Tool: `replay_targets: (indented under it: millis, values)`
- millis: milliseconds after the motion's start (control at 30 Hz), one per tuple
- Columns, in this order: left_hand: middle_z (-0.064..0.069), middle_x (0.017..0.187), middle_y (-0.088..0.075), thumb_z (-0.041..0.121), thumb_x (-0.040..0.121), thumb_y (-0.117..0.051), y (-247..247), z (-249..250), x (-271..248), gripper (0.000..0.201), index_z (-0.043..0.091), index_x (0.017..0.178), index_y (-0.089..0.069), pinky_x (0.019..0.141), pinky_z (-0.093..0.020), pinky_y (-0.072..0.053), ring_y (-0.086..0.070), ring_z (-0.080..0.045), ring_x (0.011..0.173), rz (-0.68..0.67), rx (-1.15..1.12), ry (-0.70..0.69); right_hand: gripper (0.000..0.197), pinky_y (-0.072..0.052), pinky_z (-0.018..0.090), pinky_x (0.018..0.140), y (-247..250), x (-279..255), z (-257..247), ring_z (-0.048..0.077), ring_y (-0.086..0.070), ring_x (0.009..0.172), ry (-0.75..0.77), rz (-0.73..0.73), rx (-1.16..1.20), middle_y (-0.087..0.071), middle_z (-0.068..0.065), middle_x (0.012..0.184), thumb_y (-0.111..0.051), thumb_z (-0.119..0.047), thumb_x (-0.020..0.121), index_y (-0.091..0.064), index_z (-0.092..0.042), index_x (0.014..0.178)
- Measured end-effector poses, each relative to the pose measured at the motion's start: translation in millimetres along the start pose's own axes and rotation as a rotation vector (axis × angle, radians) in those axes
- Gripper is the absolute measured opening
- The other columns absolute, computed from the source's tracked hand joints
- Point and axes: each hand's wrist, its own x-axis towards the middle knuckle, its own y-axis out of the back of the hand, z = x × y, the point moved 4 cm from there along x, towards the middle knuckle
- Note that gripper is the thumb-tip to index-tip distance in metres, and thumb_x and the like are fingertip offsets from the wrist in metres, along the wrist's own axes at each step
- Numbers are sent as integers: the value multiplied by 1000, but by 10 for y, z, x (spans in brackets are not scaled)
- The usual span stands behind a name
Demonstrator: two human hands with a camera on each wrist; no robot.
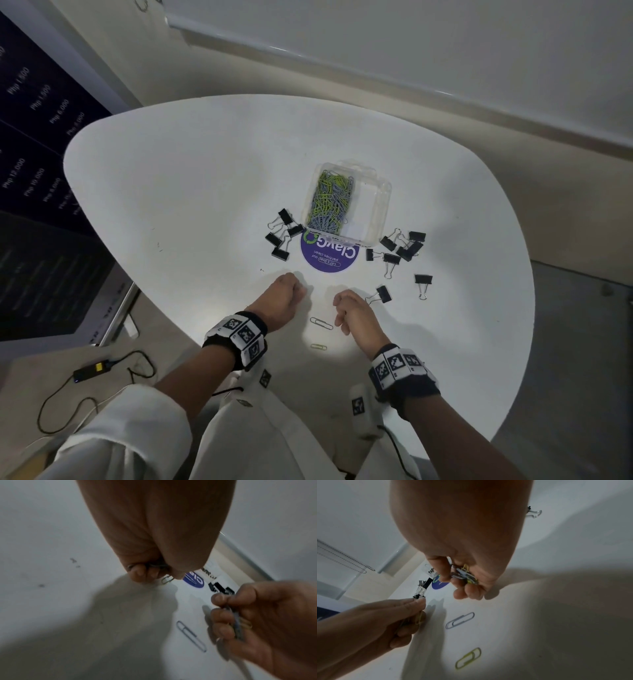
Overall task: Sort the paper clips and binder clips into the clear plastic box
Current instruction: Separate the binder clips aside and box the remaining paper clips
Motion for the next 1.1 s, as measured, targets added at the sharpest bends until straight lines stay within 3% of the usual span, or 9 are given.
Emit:
replay_targets:
  millis: [233,300,433,567,633,733,833,933,1100]
  values:
    - [5,79,-56,22,100,-41,-39,-29,41,18,5,98,-45,68,-26,-40,-50,-12,71,-17,-322,241,13,-37,15,59,1,-14,-35,4,-46,58,112,-20,-93,-54,-9,67,-59,-13,87,-59,-16,75]
    - [5,75,-54,15,99,-40,-23,-26,44,9,8,100,-45,66,-25,-38,-48,-12,67,-6,-364,230,1,-40,11,62,-9,-13,-31,4,-50,64,134,-32,-135,-56,-5,76,-68,-15,84,-67,-15,83]
    - [3,71,-51,6,95,-36,8,-5,20,20,18,98,-53,60,-25,-37,-45,-11,60,12,-448,287,22,-41,15,65,-18,-23,31,10,-54,70,165,-15,-267,-47,-12,76,-86,-30,68,-70,-25,83]
    - [5,65,-49,25,82,-41,60,55,-31,22,22,74,-61,57,-29,-34,-43,-12,59,9,-489,351,26,-47,22,79,-55,-5,92,5,-56,86,210,-32,-588,-57,-9,101,-83,-27,73,-71,-25,96]
    - [5,68,-51,30,79,-41,60,72,-57,23,22,72,-61,60,-29,-35,-45,-12,61,-14,-431,339,16,-45,25,77,-81,-15,80,7,-56,79,291,-20,-718,-55,-9,95,-78,-28,80,-72,-22,93]
    - [10,67,-53,20,93,-43,12,64,-73,26,22,76,-62,61,-27,-37,-47,-8,60,-57,-327,299,9,-43,24,71,-111,-29,101,6,-52,76,377,-30,-786,-52,-9,90,-71,-28,87,-67,-20,86]
    - [6,59,-52,13,94,-42,-58,25,-80,29,20,76,-64,55,-26,-37,-45,-11,53,-77,-421,336,14,-41,19,74,-97,-23,134,4,-52,78,408,-35,-664,-54,-5,90,-67,-21,88,-56,-24,81]
    - [-2,59,-50,7,93,-40,-66,54,-96,30,12,71,-59,49,-23,-34,-43,-15,51,-71,-572,391,25,-41,20,67,-25,-39,124,5,-46,65,315,-14,-450,-49,-7,76,-61,-16,91,-43,-24,76]
    - [-17,66,-52,17,76,-45,-13,142,-112,21,9,60,-56,44,-22,-26,-41,-17,48,-92,-736,490,6,-42,18,63,62,-5,121,5,-52,61,196,-25,-200,-64,-5,71,-57,-8,93,-51,-10,91]
